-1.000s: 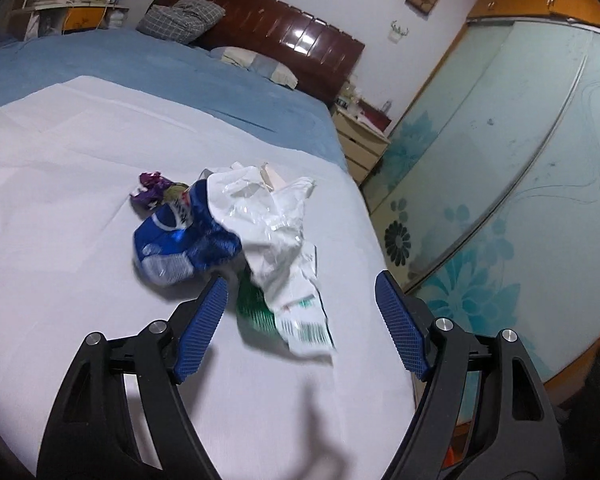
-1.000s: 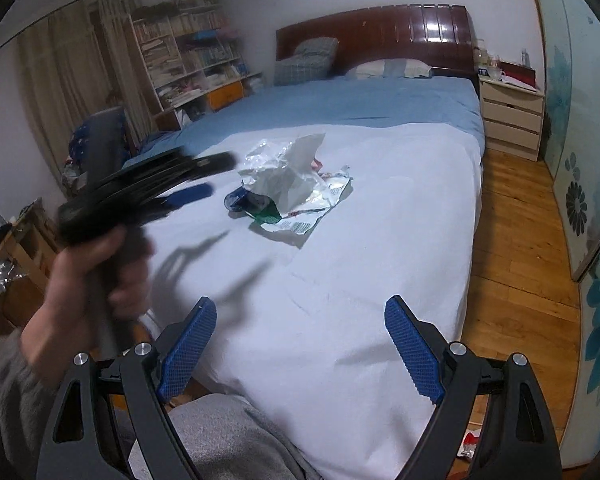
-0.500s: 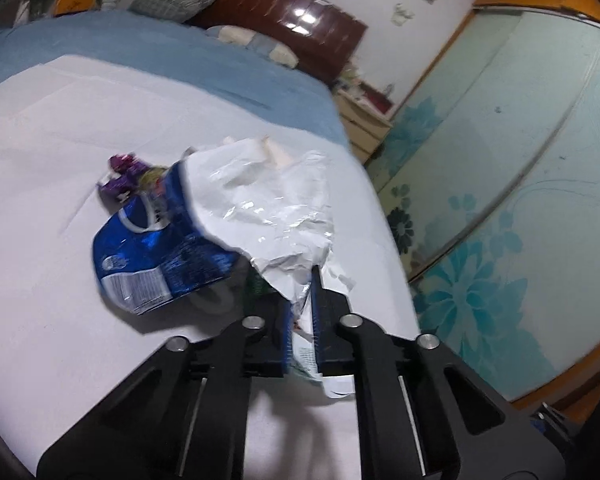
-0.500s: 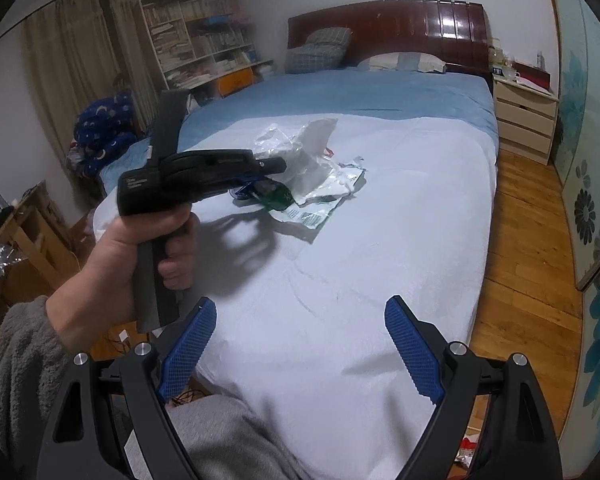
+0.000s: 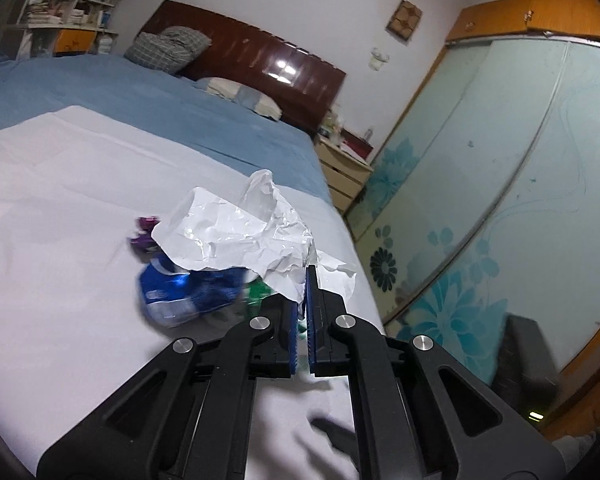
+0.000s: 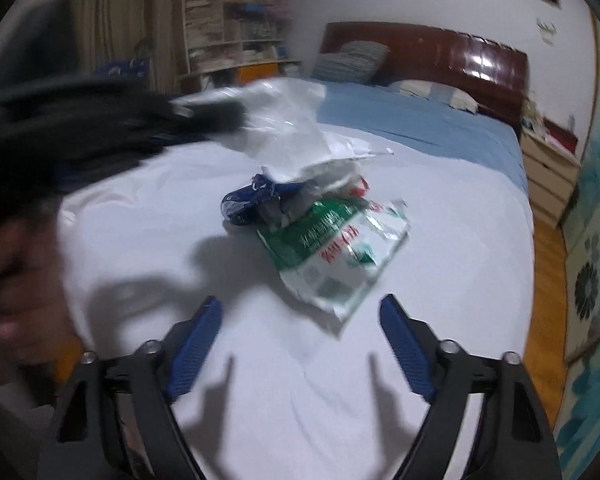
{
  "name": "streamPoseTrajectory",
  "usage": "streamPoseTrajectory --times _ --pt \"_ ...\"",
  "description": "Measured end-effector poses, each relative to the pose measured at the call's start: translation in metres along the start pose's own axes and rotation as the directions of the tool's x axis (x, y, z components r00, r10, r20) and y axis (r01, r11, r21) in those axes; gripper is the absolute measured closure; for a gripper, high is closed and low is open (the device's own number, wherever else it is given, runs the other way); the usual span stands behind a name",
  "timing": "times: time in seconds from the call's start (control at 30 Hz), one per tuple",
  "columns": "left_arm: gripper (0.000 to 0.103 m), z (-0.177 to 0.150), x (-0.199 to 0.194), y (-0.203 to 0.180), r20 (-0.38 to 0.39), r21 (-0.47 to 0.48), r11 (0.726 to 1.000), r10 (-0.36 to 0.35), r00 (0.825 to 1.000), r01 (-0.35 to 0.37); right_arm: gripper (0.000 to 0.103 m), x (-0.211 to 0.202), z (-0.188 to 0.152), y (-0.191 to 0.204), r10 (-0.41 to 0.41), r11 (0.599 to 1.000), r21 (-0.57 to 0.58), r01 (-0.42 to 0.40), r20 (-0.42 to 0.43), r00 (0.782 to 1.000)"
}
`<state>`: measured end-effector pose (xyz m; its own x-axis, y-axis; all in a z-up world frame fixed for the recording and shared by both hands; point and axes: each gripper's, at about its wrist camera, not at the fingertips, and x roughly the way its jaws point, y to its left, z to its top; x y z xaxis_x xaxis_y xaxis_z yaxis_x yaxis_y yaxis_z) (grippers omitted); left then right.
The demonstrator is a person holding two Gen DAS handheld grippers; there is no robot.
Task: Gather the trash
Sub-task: 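Grasp the white tissue paper with the left tool while the right tool grasps the green-printed bag, then carry tissue and bag to the red basket and open both tools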
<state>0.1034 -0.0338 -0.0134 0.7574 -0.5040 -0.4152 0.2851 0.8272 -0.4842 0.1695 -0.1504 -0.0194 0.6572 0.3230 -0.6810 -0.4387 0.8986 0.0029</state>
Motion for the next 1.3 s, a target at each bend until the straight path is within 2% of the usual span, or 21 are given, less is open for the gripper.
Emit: streamPoseTrajectory --times 0.07,0.13,0.2,0.23,0.3,0.53,0.8,1.0,1.17,1.3 --pt "0.1 0.0 -0.006 0.009 -0.004 -0.015 0.999 0.029 1.0 -0.029 0.028 0.023 0.008 0.006 -0.024 0.999 -0.026 0.023 -0.031 0.999" --pt "0.1 -0.001 -0.009 0.015 -0.009 -0.026 0.999 0.047 0.999 -0.047 0.047 0.04 0.012 0.008 -0.029 0.999 -0.032 0.027 -0.067 0.997" --pt "0.1 -0.001 -0.013 0.022 -0.009 -0.037 0.997 0.064 0.998 -0.064 0.085 0.05 0.016 0.005 -0.03 1.0 -0.007 0.029 -0.097 0.995" --pt "0.1 -0.001 -0.015 0.024 -0.008 -0.043 0.997 0.07 0.998 -0.07 0.092 0.05 0.017 0.002 -0.024 1.0 0.013 0.026 -0.096 0.995" --pt "0.1 0.0 -0.017 0.024 -0.004 -0.043 0.996 0.074 0.997 -0.074 0.097 0.045 0.018 -0.002 -0.001 0.999 0.052 0.005 -0.083 0.997" --pt "0.1 -0.008 -0.039 0.002 0.041 -0.021 0.998 0.062 0.997 -0.061 0.099 -0.005 0.013 -0.027 0.087 0.972 0.22 -0.078 -0.032 0.996" --pt "0.1 -0.025 -0.083 -0.043 0.096 0.029 0.999 0.036 0.995 -0.039 0.1 -0.133 -0.003 -0.05 0.121 0.949 0.278 -0.148 0.111 0.986" --pt "0.1 -0.038 -0.094 -0.106 0.089 0.082 0.997 -0.017 0.996 0.01 0.1 -0.238 -0.033 -0.08 0.101 0.952 0.268 -0.145 0.171 0.98" --pt "0.1 -0.067 -0.08 -0.185 0.004 0.173 0.978 -0.119 0.993 0.117 0.1 -0.325 -0.086 -0.129 0.009 0.954 0.295 -0.058 0.165 0.986" --pt "0.1 -0.095 -0.052 -0.248 -0.122 0.25 0.943 -0.195 0.973 0.22 0.1 -0.373 -0.144 -0.174 -0.088 0.93 0.365 0.047 0.096 0.992"
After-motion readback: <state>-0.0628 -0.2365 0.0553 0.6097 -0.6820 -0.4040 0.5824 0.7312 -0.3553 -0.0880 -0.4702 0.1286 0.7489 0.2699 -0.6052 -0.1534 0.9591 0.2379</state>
